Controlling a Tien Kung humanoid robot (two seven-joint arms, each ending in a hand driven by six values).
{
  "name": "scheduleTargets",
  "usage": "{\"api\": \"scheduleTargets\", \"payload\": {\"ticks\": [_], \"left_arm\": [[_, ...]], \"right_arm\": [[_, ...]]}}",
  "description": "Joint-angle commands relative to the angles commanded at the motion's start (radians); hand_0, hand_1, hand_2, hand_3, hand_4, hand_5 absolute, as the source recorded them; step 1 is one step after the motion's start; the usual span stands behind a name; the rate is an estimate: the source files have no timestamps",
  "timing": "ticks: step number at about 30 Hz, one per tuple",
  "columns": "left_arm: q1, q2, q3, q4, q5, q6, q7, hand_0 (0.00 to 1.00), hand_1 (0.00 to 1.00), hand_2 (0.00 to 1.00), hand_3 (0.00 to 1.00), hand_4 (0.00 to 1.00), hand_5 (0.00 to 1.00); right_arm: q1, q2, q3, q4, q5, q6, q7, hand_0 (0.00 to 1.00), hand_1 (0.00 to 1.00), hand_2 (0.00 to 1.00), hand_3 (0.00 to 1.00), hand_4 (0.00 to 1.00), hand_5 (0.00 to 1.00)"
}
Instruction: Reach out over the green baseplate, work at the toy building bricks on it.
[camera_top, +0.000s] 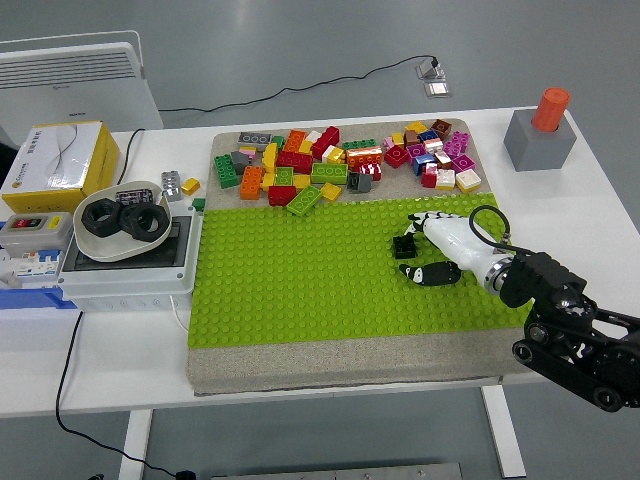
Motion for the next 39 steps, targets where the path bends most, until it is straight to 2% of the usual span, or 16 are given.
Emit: {"api": "scheduleTargets", "payload": {"ticks": [15,22,27,28,30,33,34,39], "left_arm": [[0.002,-0.001,0.005,0.0,-0.008,0.002,0.001,0.735,0.735,0.713,0.833,0.831,0.998],[0.003,-0.001,0.006,0.0,-0.008,0.002,0.001,0.736,0.734,0.713,0.832,0.831,0.998],[0.004,-0.002,0.005,0.0,-0.007,0.003,0.003,0.736,0.734,0.713,0.832,0.831,0.998],[0.005,-0.002,0.005,0.0,-0.009,0.003,0.002,0.736,0.734,0.713,0.832,0.831,0.998],[0.006,-0.003,0.005,0.0,-0.011,0.004,0.002,0.736,0.734,0.713,0.832,0.831,0.998],[0.006,-0.003,0.005,0.0,-0.011,0.004,0.003,0.736,0.734,0.713,0.832,0.831,0.998],[0.006,-0.003,0.006,0.0,-0.013,0.004,0.003,0.736,0.735,0.713,0.832,0.831,0.998],[0.007,-0.003,0.0,0.0,-0.006,0.004,0.005,0.736,0.735,0.713,0.832,0.831,0.998]], "right_arm": [[-0.01,-0.008,0.016,0.015,0.046,-0.039,0.03,0.892,0.952,0.93,0.651,0.665,0.444],[-0.019,-0.03,0.043,0.05,0.131,-0.075,0.075,0.889,0.942,0.928,0.667,0.659,0.427],[-0.058,-0.075,0.097,0.101,0.186,-0.117,0.113,0.889,0.942,0.928,0.667,0.659,0.427],[-0.07,-0.088,0.115,0.109,0.172,-0.119,0.111,0.888,0.937,0.915,0.672,0.689,0.343],[-0.097,-0.116,0.159,0.12,0.128,-0.116,0.099,0.888,0.937,0.915,0.672,0.689,0.343],[-0.129,-0.151,0.211,0.127,0.071,-0.098,0.079,0.888,0.937,0.915,0.672,0.689,0.343],[-0.141,-0.167,0.235,0.131,0.044,-0.086,0.07,0.888,0.931,0.909,0.67,0.743,0.207],[-0.157,-0.215,0.273,0.149,-0.056,-0.022,0.037,0.888,0.931,0.909,0.67,0.743,0.207]]}}
